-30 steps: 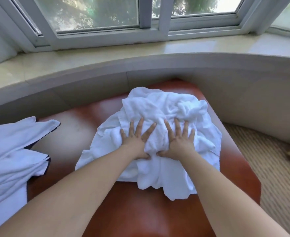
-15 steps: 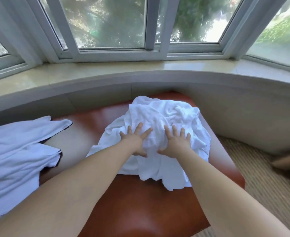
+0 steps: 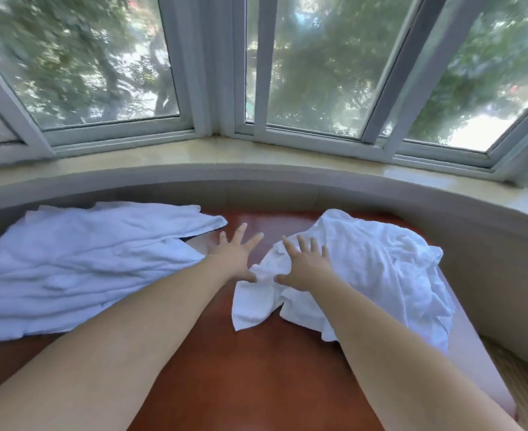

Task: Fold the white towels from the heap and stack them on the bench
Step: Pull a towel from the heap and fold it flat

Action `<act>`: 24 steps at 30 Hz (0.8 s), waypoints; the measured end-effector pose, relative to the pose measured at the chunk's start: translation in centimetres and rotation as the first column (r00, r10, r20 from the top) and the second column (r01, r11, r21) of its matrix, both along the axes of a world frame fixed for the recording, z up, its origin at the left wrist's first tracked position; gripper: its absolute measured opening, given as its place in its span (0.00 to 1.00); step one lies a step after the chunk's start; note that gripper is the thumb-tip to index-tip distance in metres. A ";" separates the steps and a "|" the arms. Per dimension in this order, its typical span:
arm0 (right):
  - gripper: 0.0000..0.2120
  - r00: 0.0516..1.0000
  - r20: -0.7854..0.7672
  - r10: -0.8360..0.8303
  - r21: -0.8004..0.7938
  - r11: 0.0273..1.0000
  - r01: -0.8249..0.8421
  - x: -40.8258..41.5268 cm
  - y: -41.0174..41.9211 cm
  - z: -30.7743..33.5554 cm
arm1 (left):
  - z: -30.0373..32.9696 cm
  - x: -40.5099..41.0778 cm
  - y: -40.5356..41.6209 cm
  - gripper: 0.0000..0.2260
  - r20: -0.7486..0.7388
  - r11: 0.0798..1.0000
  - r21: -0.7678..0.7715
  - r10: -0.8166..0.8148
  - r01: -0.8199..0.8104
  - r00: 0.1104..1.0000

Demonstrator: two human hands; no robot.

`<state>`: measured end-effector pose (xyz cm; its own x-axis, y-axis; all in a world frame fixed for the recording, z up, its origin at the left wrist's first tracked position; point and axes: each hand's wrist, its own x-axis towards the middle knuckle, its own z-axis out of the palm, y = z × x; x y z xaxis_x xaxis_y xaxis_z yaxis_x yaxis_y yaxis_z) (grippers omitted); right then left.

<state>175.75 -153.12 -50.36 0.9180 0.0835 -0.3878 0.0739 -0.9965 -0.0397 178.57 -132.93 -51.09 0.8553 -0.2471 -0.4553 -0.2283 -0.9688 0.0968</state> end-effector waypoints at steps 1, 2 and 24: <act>0.49 0.999 -0.006 0.032 0.000 0.999 -0.032 0.3 2.3 0.2 | 0.2 -0.4 2.2 0.51 0.019 1.000 0.005 0.022 -0.022 1.000; 0.49 0.998 -0.012 0.063 -0.004 0.998 -0.063 0.6 4.6 0.4 | 0.3 -0.8 4.5 0.51 0.029 0.999 0.006 0.050 -0.050 0.998; 0.47 0.861 -0.159 0.482 0.025 0.874 -0.485 4.9 46.2 -6.6 | -6.2 -5.8 45.3 0.50 -0.168 0.875 0.073 0.483 -0.478 0.859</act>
<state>180.63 -106.89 -56.99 0.6917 0.4942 -0.5266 0.5411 -0.8376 -0.0754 172.77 -87.68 -57.26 0.7697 0.1894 -0.6096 0.2848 -0.9566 0.0624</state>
